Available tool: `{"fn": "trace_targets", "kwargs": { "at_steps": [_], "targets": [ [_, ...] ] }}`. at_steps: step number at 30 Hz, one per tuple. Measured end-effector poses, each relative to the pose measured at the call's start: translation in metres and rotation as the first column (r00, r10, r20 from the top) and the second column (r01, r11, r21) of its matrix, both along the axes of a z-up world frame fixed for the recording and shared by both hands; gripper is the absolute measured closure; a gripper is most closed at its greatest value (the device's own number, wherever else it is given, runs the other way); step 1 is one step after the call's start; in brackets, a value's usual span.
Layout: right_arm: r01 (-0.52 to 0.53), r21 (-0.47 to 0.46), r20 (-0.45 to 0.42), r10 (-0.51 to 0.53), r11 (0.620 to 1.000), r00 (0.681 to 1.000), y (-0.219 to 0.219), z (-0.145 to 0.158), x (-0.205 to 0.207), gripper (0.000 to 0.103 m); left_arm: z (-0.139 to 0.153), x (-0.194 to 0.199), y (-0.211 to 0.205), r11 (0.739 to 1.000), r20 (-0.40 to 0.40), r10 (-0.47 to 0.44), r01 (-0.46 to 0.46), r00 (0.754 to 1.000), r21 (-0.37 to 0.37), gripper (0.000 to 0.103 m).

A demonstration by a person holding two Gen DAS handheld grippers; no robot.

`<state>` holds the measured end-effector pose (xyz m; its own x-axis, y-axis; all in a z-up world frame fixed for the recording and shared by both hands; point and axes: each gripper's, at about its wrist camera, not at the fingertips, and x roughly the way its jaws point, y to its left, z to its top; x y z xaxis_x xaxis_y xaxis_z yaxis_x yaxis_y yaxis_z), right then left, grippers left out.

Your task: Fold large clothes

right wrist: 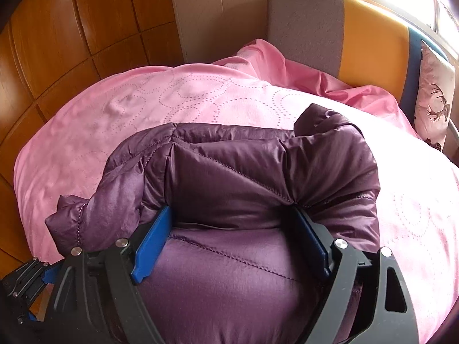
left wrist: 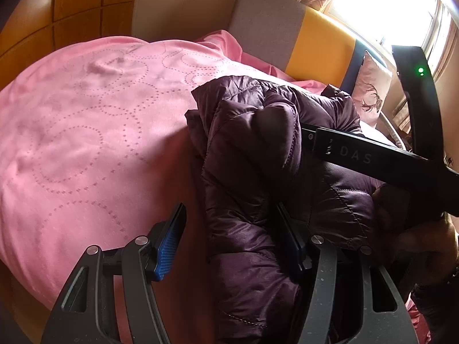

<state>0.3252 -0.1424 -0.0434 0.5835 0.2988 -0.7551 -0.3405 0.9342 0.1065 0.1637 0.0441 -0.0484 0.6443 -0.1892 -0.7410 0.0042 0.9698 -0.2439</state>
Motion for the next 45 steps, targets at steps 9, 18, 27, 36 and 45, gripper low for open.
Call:
{"fn": "trace_targets", "kwargs": {
  "at_steps": [9,18,27,36,45],
  "targets": [
    [0.006,-0.014,-0.020,-0.006,1.000,1.000,0.003,-0.012,0.004,0.017,-0.007,0.000,0.000,1.000,0.006,-0.003,0.003,1.000,-0.006,0.042],
    [-0.038,0.249,-0.068,0.057,0.968,0.996,-0.050,0.040,-0.019,0.002,-0.023,0.007,0.029,0.978,-0.046,-0.028,0.018,0.999,-0.210,0.037],
    [0.098,0.500,-0.311,0.073,0.860,0.948,-0.151,-0.027,-0.038,0.002,-0.033,0.013,0.045,0.939,-0.026,-0.087,0.073,0.996,-0.336,0.037],
    [0.040,0.636,-0.298,0.197,0.771,0.934,-0.131,-0.044,-0.045,0.033,-0.038,0.013,0.052,0.855,-0.017,-0.127,0.101,0.992,-0.509,0.058],
    [-0.006,0.631,-0.090,0.080,0.776,0.993,-0.204,0.020,-0.105,0.046,-0.003,0.025,-0.019,0.781,0.055,-0.288,0.267,0.956,-0.565,0.062]
  ]
}}
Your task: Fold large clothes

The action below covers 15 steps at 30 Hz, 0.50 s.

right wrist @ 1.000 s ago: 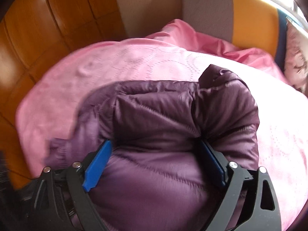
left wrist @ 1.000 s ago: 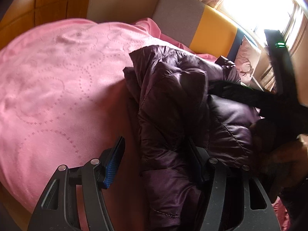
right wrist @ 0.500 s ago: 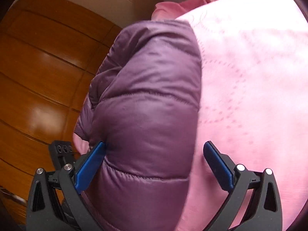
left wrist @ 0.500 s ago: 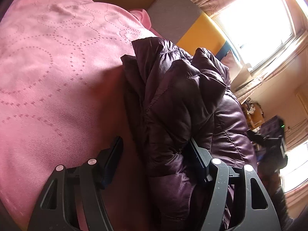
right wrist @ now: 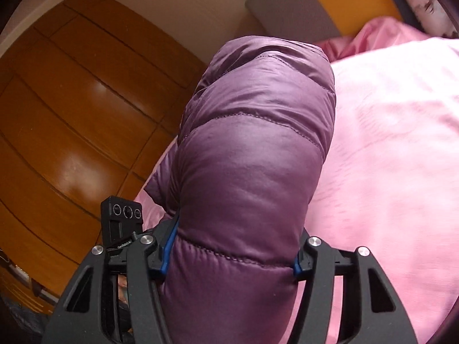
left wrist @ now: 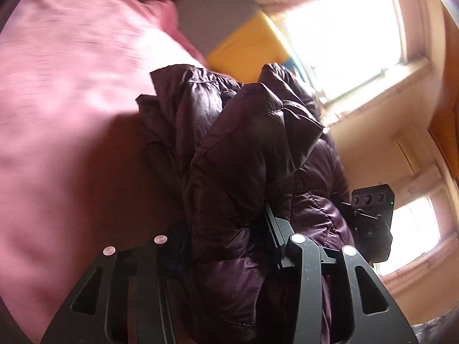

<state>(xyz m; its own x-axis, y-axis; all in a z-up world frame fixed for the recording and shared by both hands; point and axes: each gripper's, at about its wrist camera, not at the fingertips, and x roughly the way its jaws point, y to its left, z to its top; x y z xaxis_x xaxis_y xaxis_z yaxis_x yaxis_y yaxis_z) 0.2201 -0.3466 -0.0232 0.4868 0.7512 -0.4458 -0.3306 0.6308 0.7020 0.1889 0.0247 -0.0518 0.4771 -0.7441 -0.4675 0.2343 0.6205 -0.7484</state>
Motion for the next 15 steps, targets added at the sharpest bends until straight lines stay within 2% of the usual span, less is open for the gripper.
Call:
{"fn": "trace_targets", "kwargs": {
  "at_steps": [4,7,9,12,13,14,15],
  "targets": [
    [0.132,-0.008,0.056,-0.132,0.991,0.990,-0.071,0.017,-0.032,0.046,0.020,0.025,-0.075,0.990,0.030,-0.144,0.144,0.989,0.012,0.062],
    [0.246,-0.021,0.073,-0.244,0.969,0.967,-0.125,0.020,-0.050,0.046,0.036,0.047,-0.146,0.966,0.050,-0.254,0.251,0.966,0.060,0.062],
    [0.323,-0.040,0.058,-0.320,0.946,0.946,-0.159,0.013,-0.061,0.046,0.042,0.062,-0.197,0.942,0.048,-0.324,0.317,0.945,0.114,0.062],
    [0.418,-0.116,-0.012,-0.422,0.901,0.906,-0.191,-0.016,-0.072,0.046,0.034,0.075,-0.271,0.885,0.012,-0.400,0.382,0.917,0.266,0.063],
    [0.436,-0.145,-0.062,-0.448,0.888,0.892,-0.196,-0.035,-0.073,0.044,0.029,0.077,-0.286,0.866,-0.002,-0.403,0.382,0.915,0.324,0.063],
    [0.448,-0.158,-0.100,-0.466,0.880,0.879,-0.203,-0.050,-0.075,0.043,0.018,0.079,-0.307,0.830,-0.032,-0.399,0.376,0.916,0.413,0.062],
    [0.465,-0.144,-0.125,-0.482,0.873,0.867,-0.207,-0.063,-0.079,0.040,0.011,0.080,-0.318,0.811,-0.037,-0.394,0.367,0.918,0.456,0.055]
  ]
}}
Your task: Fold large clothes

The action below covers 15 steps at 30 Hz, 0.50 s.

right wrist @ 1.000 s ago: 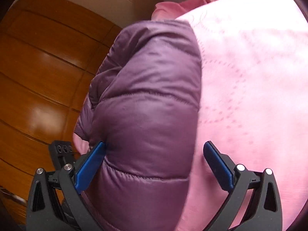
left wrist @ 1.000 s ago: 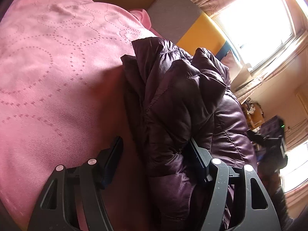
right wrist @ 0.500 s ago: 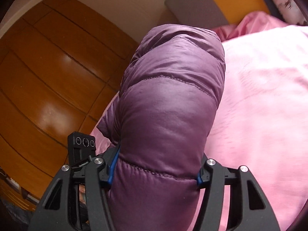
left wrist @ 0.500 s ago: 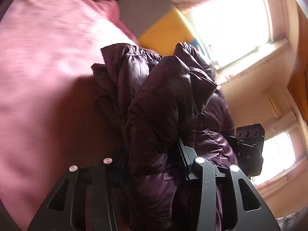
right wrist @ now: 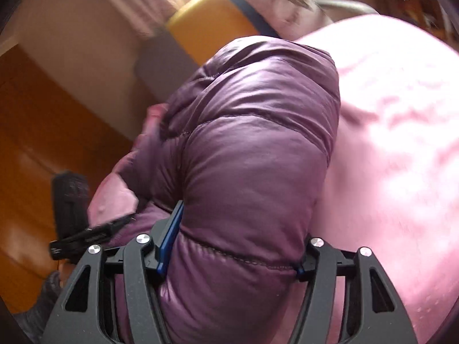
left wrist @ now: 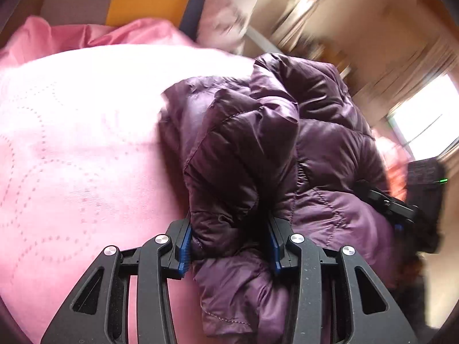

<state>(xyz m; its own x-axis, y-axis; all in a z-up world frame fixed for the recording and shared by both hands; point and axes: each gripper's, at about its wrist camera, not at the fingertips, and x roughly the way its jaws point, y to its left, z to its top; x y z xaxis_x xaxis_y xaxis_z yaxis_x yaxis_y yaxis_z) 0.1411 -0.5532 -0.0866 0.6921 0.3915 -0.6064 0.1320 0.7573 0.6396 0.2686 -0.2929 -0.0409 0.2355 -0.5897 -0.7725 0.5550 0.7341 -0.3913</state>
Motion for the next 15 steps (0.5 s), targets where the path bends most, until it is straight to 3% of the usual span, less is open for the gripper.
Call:
{"fn": "trace_targets", "kwargs": {
  "at_steps": [2,4,7,9,15],
  "targets": [
    [0.039,0.046,0.014,-0.040,0.998,0.999,-0.004,-0.011,-0.014,0.034,-0.008,0.003,-0.009,0.999,0.015,0.033,-0.033,0.999,0.037,0.043],
    [0.057,0.010,0.011,-0.057,0.998,0.998,-0.001,-0.007,-0.020,0.019,-0.008,0.003,-0.006,0.999,0.007,0.048,-0.048,0.999,0.022,0.041],
    [0.060,-0.049,-0.006,-0.061,0.997,0.998,-0.017,0.010,-0.020,0.015,-0.001,-0.012,0.009,0.997,0.068,0.065,-0.068,0.996,0.047,0.041],
    [0.120,-0.121,0.012,-0.120,0.985,0.993,-0.024,0.032,-0.027,0.012,0.017,-0.029,0.016,0.992,0.123,0.112,-0.118,0.986,0.048,0.036],
    [0.234,-0.274,0.118,-0.209,0.933,0.971,0.002,0.090,-0.024,0.012,0.072,-0.045,0.010,0.986,0.318,0.162,-0.167,0.934,-0.010,0.036]
  ]
}}
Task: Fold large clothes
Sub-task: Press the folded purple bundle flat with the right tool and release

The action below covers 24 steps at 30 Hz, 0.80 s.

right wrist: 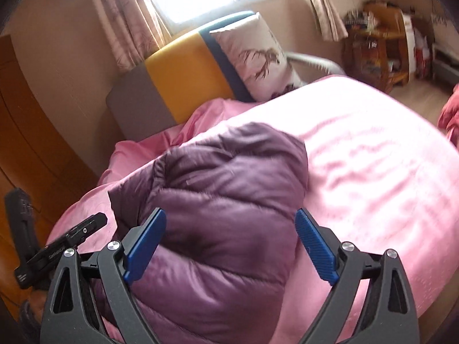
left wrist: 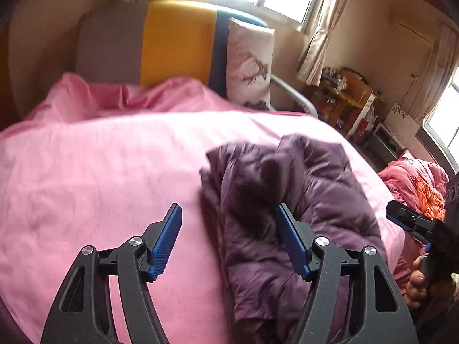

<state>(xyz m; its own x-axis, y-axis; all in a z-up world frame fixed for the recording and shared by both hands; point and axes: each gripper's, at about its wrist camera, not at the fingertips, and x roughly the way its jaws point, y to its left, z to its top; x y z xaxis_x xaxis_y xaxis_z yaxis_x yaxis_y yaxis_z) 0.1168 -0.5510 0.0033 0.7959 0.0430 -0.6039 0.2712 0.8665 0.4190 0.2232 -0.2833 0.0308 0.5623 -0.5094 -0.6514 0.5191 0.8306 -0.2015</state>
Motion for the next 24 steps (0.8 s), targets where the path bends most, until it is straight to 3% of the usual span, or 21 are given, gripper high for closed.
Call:
{"fn": "trace_targets", "kwargs": {
  "at_steps": [4,8,14,17,20,24],
  "targets": [
    [0.018,-0.059,-0.054,-0.021,0.998,0.998,0.006,-0.006,0.052,0.012,-0.001,0.007,-0.030,0.998,0.014,-0.026,0.026,1.000,0.063,0.036],
    [-0.009,-0.130,-0.169,-0.014,0.991,0.986,0.026,-0.033,0.096,0.014,-0.055,0.021,-0.030,0.986,-0.086,0.009,0.006,0.996,0.166,0.036],
    [-0.042,-0.265,-0.216,-0.017,0.963,0.976,0.057,-0.068,0.120,0.012,-0.095,0.024,-0.013,0.991,-0.126,0.026,-0.008,0.992,0.137,0.036],
    [-0.056,-0.272,-0.233,-0.009,0.961,0.972,0.061,-0.086,0.137,0.011,-0.108,0.024,-0.001,0.995,-0.144,0.042,-0.028,0.989,0.098,0.035],
    [-0.063,-0.281,-0.237,-0.006,0.958,0.971,0.064,-0.092,0.144,0.009,-0.110,0.022,0.012,0.997,-0.175,0.067,-0.060,0.982,0.045,0.034],
    [-0.046,-0.255,-0.201,-0.007,0.966,0.980,0.059,-0.084,0.134,0.009,-0.087,0.003,0.021,0.993,-0.116,0.104,-0.097,0.988,0.062,0.031]
  ]
}}
